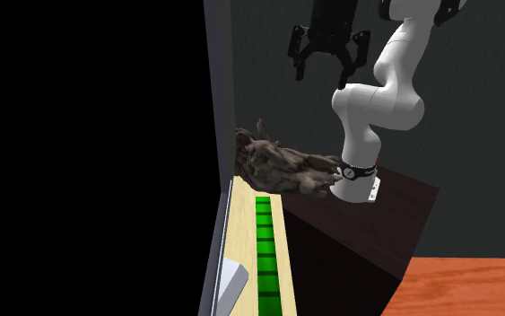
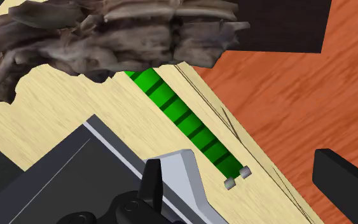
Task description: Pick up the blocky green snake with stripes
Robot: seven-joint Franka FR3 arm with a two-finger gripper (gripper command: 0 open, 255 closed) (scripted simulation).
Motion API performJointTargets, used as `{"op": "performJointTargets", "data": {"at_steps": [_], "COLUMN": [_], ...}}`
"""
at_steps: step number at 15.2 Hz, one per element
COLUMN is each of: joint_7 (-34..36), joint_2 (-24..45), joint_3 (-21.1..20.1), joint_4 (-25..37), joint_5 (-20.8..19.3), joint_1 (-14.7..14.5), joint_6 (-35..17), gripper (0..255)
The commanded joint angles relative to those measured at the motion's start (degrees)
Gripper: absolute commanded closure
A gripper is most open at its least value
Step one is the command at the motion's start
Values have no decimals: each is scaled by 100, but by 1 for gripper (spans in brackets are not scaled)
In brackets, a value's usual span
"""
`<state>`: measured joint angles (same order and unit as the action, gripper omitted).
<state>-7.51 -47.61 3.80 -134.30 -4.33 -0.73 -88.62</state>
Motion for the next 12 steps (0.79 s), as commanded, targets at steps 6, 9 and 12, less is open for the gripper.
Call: {"op": "performJointTargets", "data": {"at_steps": [6, 9, 12], "joint_7": [-442, -699, -951], "joint_2": [88, 261, 536], "joint_3": [184, 309, 443], "joint_4": [-890, -1344, -1732], "joint_5": [-195, -322, -456], "joint_1": [-125, -192, -254], "joint_6": [-1029, -1688, -2385], "gripper": [0, 0, 0]}}
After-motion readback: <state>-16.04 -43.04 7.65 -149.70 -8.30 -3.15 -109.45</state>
